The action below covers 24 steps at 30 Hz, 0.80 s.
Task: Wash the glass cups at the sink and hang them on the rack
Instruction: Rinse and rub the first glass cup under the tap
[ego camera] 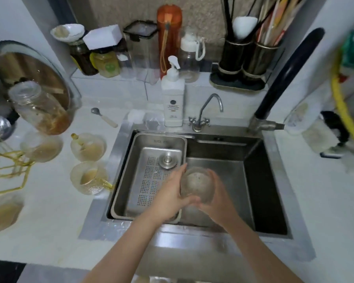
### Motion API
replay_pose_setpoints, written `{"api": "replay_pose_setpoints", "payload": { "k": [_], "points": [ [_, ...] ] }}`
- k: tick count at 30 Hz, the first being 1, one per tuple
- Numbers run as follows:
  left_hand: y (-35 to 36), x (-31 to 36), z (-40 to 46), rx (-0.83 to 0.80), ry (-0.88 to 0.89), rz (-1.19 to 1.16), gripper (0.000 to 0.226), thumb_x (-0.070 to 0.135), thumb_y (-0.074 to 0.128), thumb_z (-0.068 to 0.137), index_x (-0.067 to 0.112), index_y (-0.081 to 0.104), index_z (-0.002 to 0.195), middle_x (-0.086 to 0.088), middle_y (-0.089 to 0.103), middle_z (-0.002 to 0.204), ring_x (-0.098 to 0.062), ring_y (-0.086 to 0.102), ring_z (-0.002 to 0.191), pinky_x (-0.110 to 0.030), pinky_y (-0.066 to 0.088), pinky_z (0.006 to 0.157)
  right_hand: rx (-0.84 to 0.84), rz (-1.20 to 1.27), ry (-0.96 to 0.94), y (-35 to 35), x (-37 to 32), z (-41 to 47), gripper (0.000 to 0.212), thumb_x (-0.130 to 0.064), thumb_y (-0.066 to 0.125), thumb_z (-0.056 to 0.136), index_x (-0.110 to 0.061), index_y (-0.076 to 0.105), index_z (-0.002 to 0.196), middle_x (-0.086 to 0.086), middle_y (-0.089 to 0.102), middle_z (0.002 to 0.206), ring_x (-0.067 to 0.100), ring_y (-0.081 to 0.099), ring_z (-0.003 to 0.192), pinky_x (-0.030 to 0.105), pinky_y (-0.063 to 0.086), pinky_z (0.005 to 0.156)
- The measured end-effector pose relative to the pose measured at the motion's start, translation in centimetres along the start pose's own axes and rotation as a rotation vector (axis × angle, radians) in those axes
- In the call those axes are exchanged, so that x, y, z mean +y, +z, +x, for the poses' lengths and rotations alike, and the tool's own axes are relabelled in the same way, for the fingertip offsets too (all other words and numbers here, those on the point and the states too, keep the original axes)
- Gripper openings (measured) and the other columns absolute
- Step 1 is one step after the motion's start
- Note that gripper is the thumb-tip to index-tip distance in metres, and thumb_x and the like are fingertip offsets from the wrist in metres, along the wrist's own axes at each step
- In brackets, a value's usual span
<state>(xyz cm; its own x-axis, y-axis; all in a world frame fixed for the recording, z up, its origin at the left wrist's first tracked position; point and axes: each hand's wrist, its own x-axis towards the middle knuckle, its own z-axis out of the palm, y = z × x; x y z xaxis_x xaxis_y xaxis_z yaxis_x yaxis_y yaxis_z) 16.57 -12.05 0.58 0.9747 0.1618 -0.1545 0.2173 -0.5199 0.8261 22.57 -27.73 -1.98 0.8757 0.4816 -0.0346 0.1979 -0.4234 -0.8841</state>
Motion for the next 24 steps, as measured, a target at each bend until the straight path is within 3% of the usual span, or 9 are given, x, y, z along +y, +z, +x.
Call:
{"api": "replay_pose_setpoints", "payload": {
  "k": [2, 3, 6, 8, 13, 16, 19, 21, 24],
  "points": [
    [1.5, 0.7, 0.6, 0.027, -0.004, -0.033, 0.082, 0.04, 0.076, 0.075, 0.027, 0.034, 0.144, 0.013, 0.047, 0.136, -0.001, 0.046, 0.123, -0.023, 0.038, 0.106, 0.057, -0.009, 0.012, -1.8, 0.6, -0.1, 0.078, -0.026, 0.089, 0.059, -0.042, 0.039, 0.117, -0.026, 0.048, 0.114, -0.02, 0.048, 0.105, 0.003, 0.04, 0.087],
    [2.1, 1.0, 0.9, 0.047, -0.001, -0.05, 0.068, 0.034, 0.074, 0.078, 0.027, 0.043, 0.138, 0.01, 0.056, 0.13, -0.002, 0.053, 0.117, -0.022, 0.044, 0.102, 0.072, -0.025, 0.039, -2.6, 0.9, 0.0, 0.081, -0.035, 0.088, 0.059, -0.042, 0.038, 0.122, -0.026, 0.047, 0.119, -0.015, 0.048, 0.11, 0.006, 0.042, 0.091],
    [3.3, 1.9, 1.6, 0.084, -0.034, -0.125, 0.037, 0.017, 0.07, 0.084, 0.024, 0.062, 0.12, 0.006, 0.071, 0.106, -0.005, 0.066, 0.101, -0.021, 0.052, 0.091, 0.098, -0.046, 0.131, -4.4, 2.1, 0.0, 0.103, -0.059, 0.079, 0.054, -0.028, 0.031, 0.139, -0.008, 0.045, 0.135, 0.008, 0.047, 0.124, 0.038, 0.045, 0.103],
    [4.0, 2.5, 2.3, 0.091, -0.045, -0.122, 0.034, 0.016, 0.07, 0.084, 0.02, 0.066, 0.117, 0.006, 0.072, 0.1, -0.007, 0.068, 0.094, -0.027, 0.053, 0.091, 0.114, -0.067, 0.161, -5.5, 2.4, 0.0, 0.111, -0.065, 0.074, 0.05, -0.021, 0.029, 0.142, -0.002, 0.043, 0.139, 0.016, 0.045, 0.127, 0.044, 0.042, 0.105],
    [5.6, 4.2, 3.6, 0.057, -0.06, -0.196, 0.031, 0.019, 0.074, 0.081, 0.018, 0.067, 0.11, 0.01, 0.068, 0.096, -0.002, 0.064, 0.09, -0.014, 0.049, 0.085, 0.091, -0.1, 0.121, -7.7, 2.8, 0.1, 0.105, -0.069, 0.069, 0.058, -0.019, 0.033, 0.143, -0.003, 0.049, 0.135, 0.017, 0.049, 0.125, 0.035, 0.04, 0.107],
    [5.8, 4.6, 4.6, 0.118, -0.132, -0.342, 0.021, 0.012, 0.072, 0.082, 0.006, 0.07, 0.101, 0.002, 0.068, 0.082, 0.004, 0.061, 0.068, -0.008, 0.047, 0.067, 0.071, -0.001, 0.103, -8.6, 3.5, -0.3, 0.099, -0.072, 0.072, 0.056, -0.041, 0.03, 0.14, -0.002, 0.055, 0.133, 0.013, 0.055, 0.12, 0.037, 0.046, 0.103],
    [5.6, 4.8, 6.0, 0.123, -0.223, -0.456, 0.022, 0.012, 0.07, 0.083, 0.001, 0.068, 0.102, -0.002, 0.064, 0.074, 0.006, 0.052, 0.048, -0.007, 0.043, 0.053, 0.093, 0.08, 0.088, -9.2, 3.6, -0.5, 0.082, -0.034, 0.086, 0.064, -0.047, 0.038, 0.129, -0.014, 0.058, 0.122, -0.006, 0.057, 0.109, 0.015, 0.046, 0.092],
    [5.9, 5.1, 6.6, 0.105, -0.279, -0.491, 0.023, 0.014, 0.069, 0.084, -0.002, 0.067, 0.102, 0.001, 0.063, 0.071, 0.004, 0.055, 0.052, -0.009, 0.045, 0.055, 0.094, 0.103, 0.088, -9.3, 3.8, -0.2, 0.078, -0.023, 0.085, 0.066, -0.036, 0.043, 0.131, -0.013, 0.058, 0.122, -0.005, 0.056, 0.11, 0.017, 0.046, 0.093],
    [6.7, 5.5, 7.5, 0.066, -0.398, -0.552, 0.037, 0.029, 0.072, 0.082, 0.004, 0.064, 0.107, 0.0, 0.066, 0.084, -0.013, 0.063, 0.08, -0.025, 0.052, 0.072, 0.08, 0.101, 0.098, -9.3, 3.7, 0.5, 0.076, -0.035, 0.08, 0.067, -0.027, 0.047, 0.135, -0.004, 0.065, 0.117, 0.01, 0.063, 0.107, 0.039, 0.053, 0.093]
  ]
}}
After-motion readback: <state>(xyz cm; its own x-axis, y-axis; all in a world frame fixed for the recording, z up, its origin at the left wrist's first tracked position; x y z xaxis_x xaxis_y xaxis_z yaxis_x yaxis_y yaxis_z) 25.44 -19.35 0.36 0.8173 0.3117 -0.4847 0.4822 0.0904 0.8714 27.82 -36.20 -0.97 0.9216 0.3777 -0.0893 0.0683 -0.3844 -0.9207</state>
